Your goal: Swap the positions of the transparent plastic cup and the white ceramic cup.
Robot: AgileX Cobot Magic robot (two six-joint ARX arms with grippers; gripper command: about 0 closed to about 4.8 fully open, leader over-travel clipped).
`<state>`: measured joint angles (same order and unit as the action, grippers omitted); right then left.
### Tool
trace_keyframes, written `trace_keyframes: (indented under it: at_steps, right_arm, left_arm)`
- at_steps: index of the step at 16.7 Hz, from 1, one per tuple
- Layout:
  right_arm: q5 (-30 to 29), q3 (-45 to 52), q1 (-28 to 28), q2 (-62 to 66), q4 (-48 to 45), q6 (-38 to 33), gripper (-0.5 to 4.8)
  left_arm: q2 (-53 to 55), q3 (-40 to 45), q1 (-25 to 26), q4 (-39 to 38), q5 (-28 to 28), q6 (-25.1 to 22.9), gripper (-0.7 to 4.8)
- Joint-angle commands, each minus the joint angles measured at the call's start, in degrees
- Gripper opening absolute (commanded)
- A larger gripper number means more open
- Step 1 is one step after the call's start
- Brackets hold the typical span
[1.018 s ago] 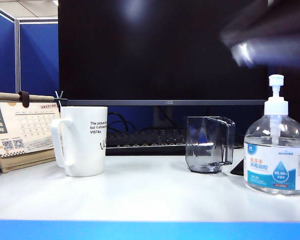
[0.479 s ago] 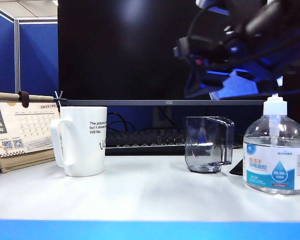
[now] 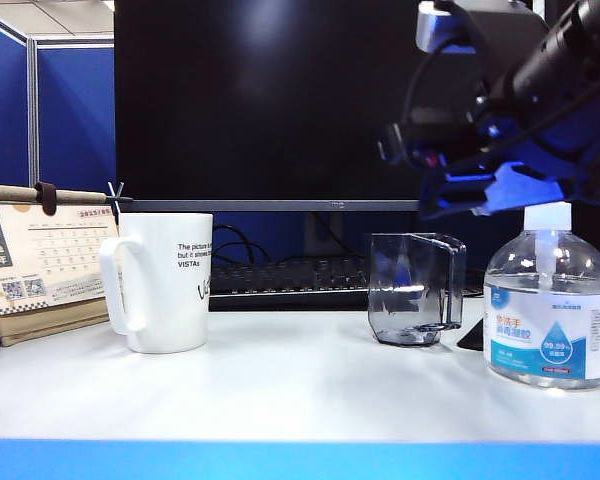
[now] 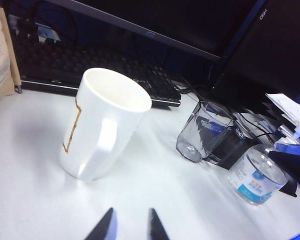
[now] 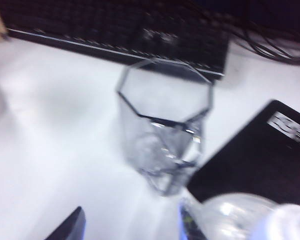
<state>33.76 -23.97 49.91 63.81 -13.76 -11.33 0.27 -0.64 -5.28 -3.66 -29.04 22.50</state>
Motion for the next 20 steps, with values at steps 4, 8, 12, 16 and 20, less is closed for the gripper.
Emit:
trace_keyframes:
  at_steps: [4, 8, 12, 16, 20]
  right_arm:
    - [-7.0, -0.2, -9.9, -0.1, -0.1, -0.9, 2.44]
    - [-11.6, -0.2, -12.7, 0.4, -1.8, -0.8, 2.44]
    - [-13.0, -0.2, -12.7, 3.6, -4.4, -0.9, 2.44]
    - [-12.9, -0.2, -12.7, 7.8, -8.5, -0.9, 2.44]
    - [-10.5, -0.2, -13.6, 10.6, -9.1, -0.8, 2.44]
  left_arm:
    - [0.0, -0.2, 0.1, 0.1, -0.1, -1.3, 0.90]
    - [0.0, -0.2, 0.1, -1.0, -0.1, -1.6, 0.90]
    - [0.0, -0.2, 0.1, -1.0, -0.1, -1.5, 0.90]
    - [0.0, -0.2, 0.1, -1.0, -0.2, -1.5, 0.90]
    - [0.0, -0.2, 0.1, -1.1, -0.4, -1.5, 0.90]
